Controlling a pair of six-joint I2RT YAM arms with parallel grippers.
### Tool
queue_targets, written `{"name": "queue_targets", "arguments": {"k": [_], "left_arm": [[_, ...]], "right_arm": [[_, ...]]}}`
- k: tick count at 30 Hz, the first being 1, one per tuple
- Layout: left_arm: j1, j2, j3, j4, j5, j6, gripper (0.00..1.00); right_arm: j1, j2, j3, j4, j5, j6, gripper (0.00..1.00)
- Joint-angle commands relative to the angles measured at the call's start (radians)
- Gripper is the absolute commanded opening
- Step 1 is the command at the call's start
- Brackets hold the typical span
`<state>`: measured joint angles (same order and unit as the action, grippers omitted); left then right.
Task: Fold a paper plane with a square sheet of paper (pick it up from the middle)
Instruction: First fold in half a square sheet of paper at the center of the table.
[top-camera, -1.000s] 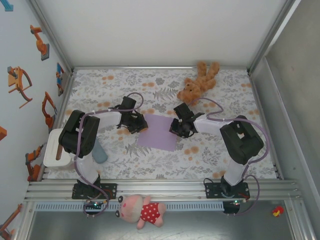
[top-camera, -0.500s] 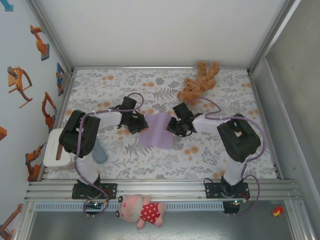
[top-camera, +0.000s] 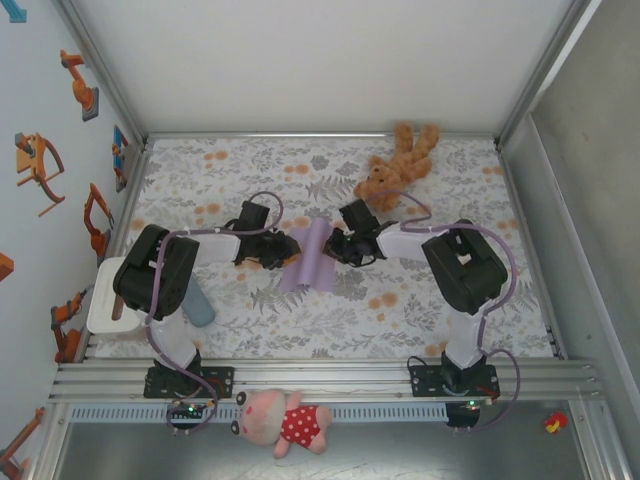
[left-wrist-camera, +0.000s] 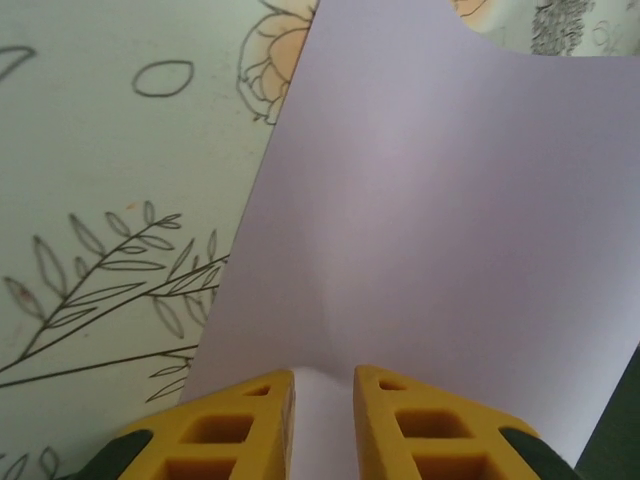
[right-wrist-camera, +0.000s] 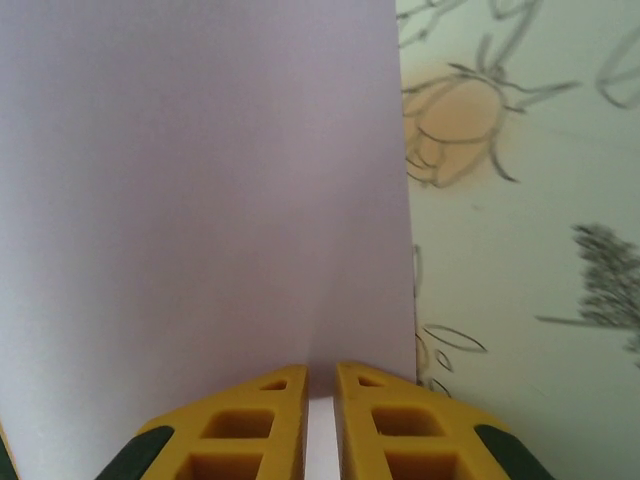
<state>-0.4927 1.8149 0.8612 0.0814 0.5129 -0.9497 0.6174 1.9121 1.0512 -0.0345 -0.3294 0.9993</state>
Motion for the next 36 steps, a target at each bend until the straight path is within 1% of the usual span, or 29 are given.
{"name": "queue_targets", "arguments": {"k": [1,3,7,10,12,19,21,24,27,29,33,36], "left_arm": [[-0.009,-0.028,-0.035,0.102,0.009,-0.073,0.24],[-0.008,-0.043,-0.053,0.145,0.006,-0.089,0.28],[-0.009,-0.076,-0.089,0.235,-0.003,-0.096,0.41],[-0.007,-0.079,-0.11,0.306,0.013,-0.106,0.52],[-0.009,-0.07,-0.117,0.342,0.026,-0.111,0.56],[-0.009,-0.045,-0.124,0.362,0.042,-0.109,0.68],[-0.009,-0.048,-0.13,0.362,0.041,-0.102,0.73],[-0.009,-0.061,-0.13,0.317,0.029,-0.078,0.8],[-0.01,-0.072,-0.112,0.23,0.009,-0.034,0.83],[-0.011,-0.074,-0.094,0.162,-0.002,-0.003,0.83],[-0.02,-0.075,-0.058,0.055,-0.032,0.045,0.81],[-0.02,-0.065,-0.038,0.017,-0.039,0.06,0.78]], "right_arm": [[-0.002,0.048,0.026,-0.025,-0.003,0.005,0.15],[-0.006,0.053,0.032,-0.025,-0.007,0.005,0.15],[-0.02,0.063,0.029,-0.022,-0.021,0.004,0.15],[-0.027,0.069,0.028,-0.019,-0.034,0.005,0.15],[-0.027,0.071,0.029,-0.015,-0.039,0.005,0.15],[-0.028,0.081,0.029,-0.001,-0.059,0.007,0.15],[-0.028,0.085,0.029,0.01,-0.073,0.006,0.15],[-0.022,0.093,0.041,0.032,-0.111,-0.011,0.15],[-0.009,0.103,0.072,0.007,-0.124,-0.042,0.15],[-0.002,0.109,0.086,0.006,-0.134,-0.049,0.15],[0.0,0.116,0.092,0.033,-0.153,-0.041,0.15],[0.001,0.115,0.09,0.049,-0.163,-0.036,0.15]]}}
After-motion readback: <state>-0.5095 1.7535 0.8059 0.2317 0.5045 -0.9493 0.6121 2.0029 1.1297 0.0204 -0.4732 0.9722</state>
